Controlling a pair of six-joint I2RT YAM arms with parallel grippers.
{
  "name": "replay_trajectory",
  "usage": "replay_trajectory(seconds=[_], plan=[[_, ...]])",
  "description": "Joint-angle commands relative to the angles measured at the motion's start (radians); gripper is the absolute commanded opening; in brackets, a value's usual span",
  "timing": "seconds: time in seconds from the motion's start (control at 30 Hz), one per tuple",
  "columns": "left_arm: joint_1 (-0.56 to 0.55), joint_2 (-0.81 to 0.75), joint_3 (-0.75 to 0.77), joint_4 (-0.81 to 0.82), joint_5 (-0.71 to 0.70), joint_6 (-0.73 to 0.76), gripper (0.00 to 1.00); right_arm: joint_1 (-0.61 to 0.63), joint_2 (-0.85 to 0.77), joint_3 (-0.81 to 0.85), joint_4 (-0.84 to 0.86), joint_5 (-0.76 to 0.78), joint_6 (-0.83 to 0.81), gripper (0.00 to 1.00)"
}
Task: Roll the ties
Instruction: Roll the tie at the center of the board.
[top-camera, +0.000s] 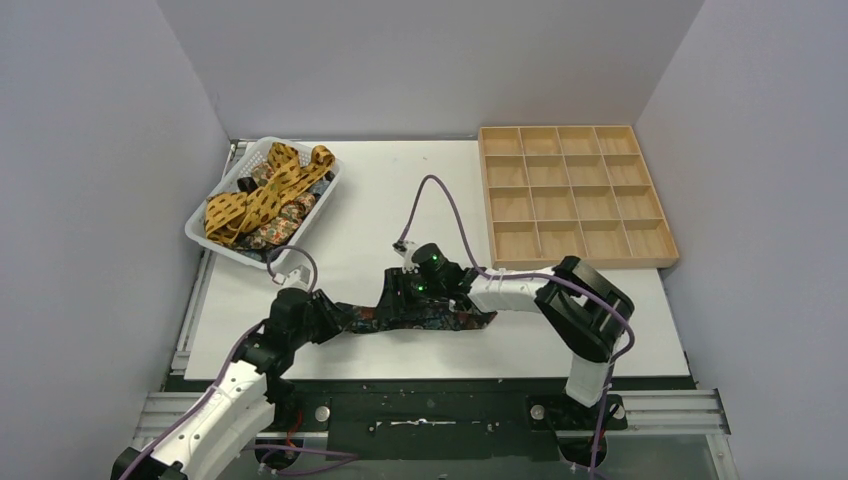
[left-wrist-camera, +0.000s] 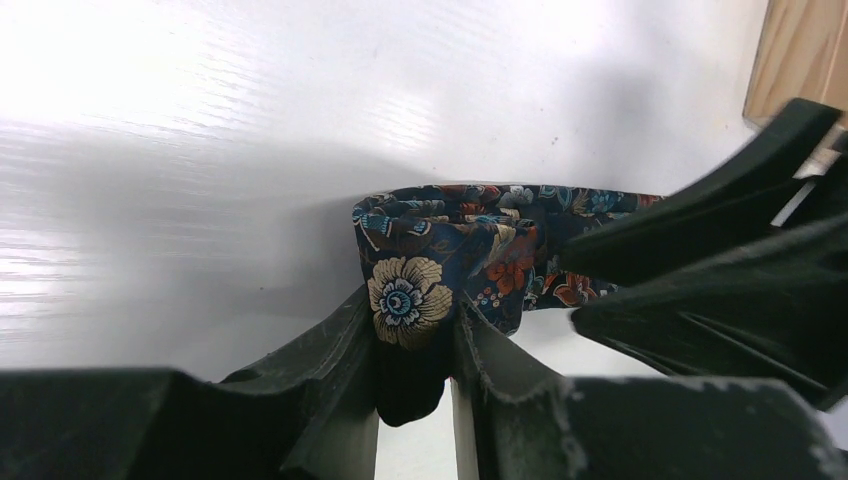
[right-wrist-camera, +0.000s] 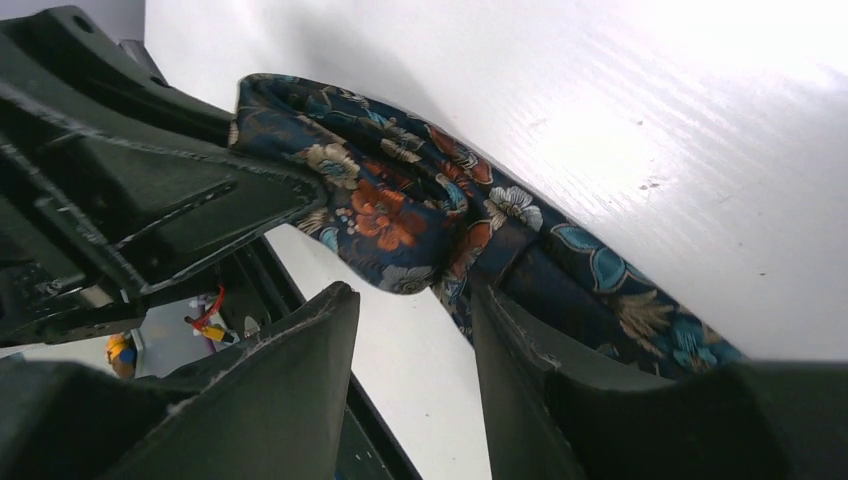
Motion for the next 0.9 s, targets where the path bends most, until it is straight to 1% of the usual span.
replay_trajectory(seconds=[0.0,0.2,0.3,0.37,0.5,0.7,0.87], plan=[[-0.012,0.000,0.085,-0.065,-0.106,0.034,0.18,-0.006,-0.119,-0.005,0.012,0.070,-0.080,0.48],[-0.072,0.070,0.183,-0.124,-0.211,0.088,0.18,-0.018,-0.154,-0.023,-0.011,0.137,-0.114,0.49],[-0.144,0.135,0.263,-0.175,-0.314,0.090,0.18,-0.025,-0.164,-0.032,-0.013,0.155,-0.114,0.50],[-0.216,0.176,0.315,-0.216,-0.391,0.085,0.18,-0.028,-0.171,-0.041,-0.014,0.166,-0.111,0.50],[-0.309,0.255,0.382,-0.275,-0.507,0.082,0.18,-0.033,-0.199,-0.070,0.000,0.199,-0.097,0.50],[-0.401,0.377,0.464,-0.358,-0.655,0.063,0.18,-0.044,-0.238,-0.106,0.008,0.244,-0.082,0.50],[-0.444,0.446,0.527,-0.416,-0.749,0.059,0.18,-0.052,-0.252,-0.124,0.018,0.249,-0.075,0.50]])
